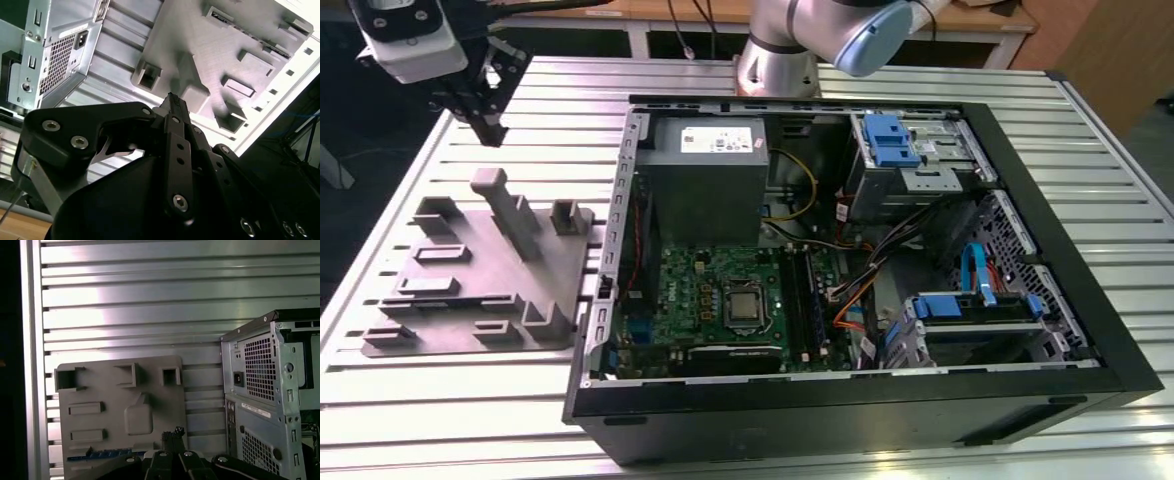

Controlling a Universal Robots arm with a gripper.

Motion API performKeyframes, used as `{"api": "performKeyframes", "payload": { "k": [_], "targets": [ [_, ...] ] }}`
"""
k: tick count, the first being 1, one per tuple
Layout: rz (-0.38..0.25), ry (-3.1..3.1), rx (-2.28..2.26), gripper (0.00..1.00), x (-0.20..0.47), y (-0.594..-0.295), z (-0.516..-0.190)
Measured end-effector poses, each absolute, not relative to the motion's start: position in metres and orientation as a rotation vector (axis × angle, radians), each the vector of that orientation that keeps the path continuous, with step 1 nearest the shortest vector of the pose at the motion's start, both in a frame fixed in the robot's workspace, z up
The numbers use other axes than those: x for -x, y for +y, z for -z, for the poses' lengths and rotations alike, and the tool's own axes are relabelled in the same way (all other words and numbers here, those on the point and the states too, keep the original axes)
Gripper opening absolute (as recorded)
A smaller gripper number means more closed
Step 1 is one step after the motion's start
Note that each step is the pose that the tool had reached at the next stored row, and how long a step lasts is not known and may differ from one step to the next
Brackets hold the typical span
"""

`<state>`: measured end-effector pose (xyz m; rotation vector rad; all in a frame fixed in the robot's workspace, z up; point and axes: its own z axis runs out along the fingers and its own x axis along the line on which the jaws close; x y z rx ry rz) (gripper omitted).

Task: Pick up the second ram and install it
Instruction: 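Reach for the second ram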

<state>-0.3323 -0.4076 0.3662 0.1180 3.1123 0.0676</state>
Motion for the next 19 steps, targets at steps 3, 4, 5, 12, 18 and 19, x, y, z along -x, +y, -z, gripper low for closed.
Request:
{"api": "performKeyframes", "payload": {
  "k": [3,4,5,12,18,19],
  "targets": [
    [-0.068,3.112,-0.118,0.1,0.335,-0.411,-0.364],
    [-0.068,3.112,-0.118,0.1,0.336,-0.412,-0.364],
    [-0.068,3.112,-0.118,0.1,0.337,-0.413,-0.363],
    [-0.068,3.112,-0.118,0.1,0.344,-0.419,-0.359],
    [-0.068,3.112,-0.118,0.1,0.351,-0.423,-0.354],
    [-0.068,3.112,-0.118,0.1,0.352,-0.424,-0.353]
  ]
}}
